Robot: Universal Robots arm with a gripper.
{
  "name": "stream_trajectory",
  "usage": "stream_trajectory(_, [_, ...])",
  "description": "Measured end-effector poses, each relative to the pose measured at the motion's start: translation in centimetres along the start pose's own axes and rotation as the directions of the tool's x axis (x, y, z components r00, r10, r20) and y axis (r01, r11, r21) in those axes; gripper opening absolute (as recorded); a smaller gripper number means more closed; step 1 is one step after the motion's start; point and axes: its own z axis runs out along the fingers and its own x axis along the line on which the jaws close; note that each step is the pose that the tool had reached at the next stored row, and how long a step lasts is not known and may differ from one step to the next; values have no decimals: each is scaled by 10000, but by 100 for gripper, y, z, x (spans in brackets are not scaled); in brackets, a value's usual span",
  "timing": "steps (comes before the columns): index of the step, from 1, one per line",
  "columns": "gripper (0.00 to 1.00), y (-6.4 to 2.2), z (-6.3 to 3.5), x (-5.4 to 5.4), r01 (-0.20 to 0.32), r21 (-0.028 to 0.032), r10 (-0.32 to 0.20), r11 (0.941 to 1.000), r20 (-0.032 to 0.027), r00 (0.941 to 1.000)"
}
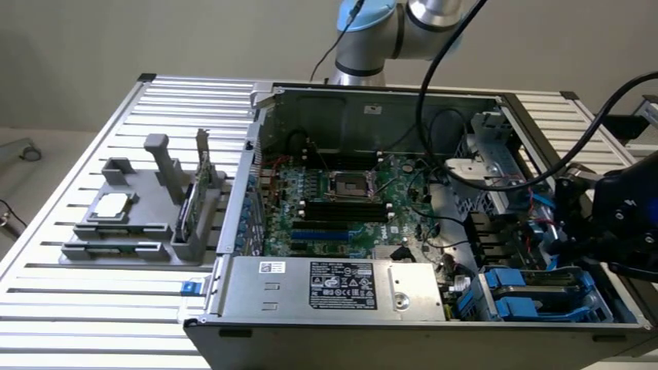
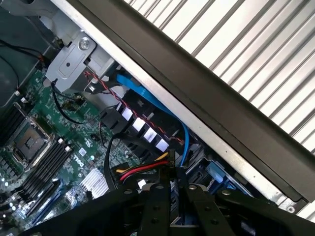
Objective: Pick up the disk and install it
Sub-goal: 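Insert the first disk wire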
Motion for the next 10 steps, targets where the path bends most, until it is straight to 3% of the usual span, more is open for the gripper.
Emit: stream_trajectory(10, [16, -32, 2, 27, -478, -108, 479, 9988, 61, 9988])
